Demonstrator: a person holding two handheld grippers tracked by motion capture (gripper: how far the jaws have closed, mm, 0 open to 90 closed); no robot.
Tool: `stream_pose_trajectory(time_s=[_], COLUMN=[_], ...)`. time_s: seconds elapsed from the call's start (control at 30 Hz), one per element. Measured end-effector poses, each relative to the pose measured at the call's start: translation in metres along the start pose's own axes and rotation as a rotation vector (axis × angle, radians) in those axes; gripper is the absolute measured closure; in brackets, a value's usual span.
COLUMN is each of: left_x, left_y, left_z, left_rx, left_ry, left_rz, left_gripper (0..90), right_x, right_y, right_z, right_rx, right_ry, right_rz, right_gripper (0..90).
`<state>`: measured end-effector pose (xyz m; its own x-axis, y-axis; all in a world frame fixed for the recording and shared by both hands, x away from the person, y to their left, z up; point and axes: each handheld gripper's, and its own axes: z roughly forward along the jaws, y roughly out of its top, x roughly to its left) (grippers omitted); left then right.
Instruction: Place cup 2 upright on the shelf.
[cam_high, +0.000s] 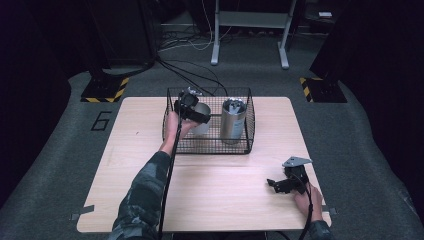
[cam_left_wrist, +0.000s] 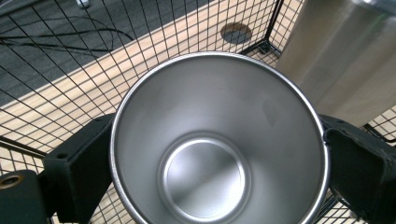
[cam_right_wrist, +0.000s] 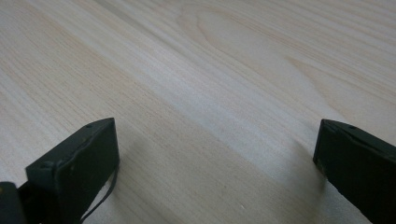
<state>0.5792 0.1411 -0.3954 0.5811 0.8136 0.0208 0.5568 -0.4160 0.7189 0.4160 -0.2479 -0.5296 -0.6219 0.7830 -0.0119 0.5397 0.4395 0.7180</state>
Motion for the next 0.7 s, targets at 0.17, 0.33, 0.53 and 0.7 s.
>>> stream_pose_trajectory(time_s=[0.17, 0.33, 0.53, 0.7], left_x=[0.002, 0.005, 0.007, 0.007], left_y=[-0.005, -0.007, -0.01, -0.013], left_z=[0.009, 0.013, 0.016, 0.022], left_rx=[0.021, 0.036, 0.055, 0.073], left_ry=[0.0, 0.002, 0.006, 0.013], left_rz=[-0.012, -0.015, -0.018, -0.025], left_gripper=[5.9, 5.9, 5.9, 5.8], right_x=[0.0, 0.0, 0.0, 0.0], right_y=[0.0, 0.0, 0.0, 0.0], right_z=[0.0, 0.0, 0.0, 0.0], right_rx=[0.0, 0.0, 0.0, 0.0], right_ry=[0.0, 0.0, 0.0, 0.0], right_rz=[0.0, 0.0, 0.0, 0.001], right_gripper=[0.0, 0.0, 0.0, 0.0])
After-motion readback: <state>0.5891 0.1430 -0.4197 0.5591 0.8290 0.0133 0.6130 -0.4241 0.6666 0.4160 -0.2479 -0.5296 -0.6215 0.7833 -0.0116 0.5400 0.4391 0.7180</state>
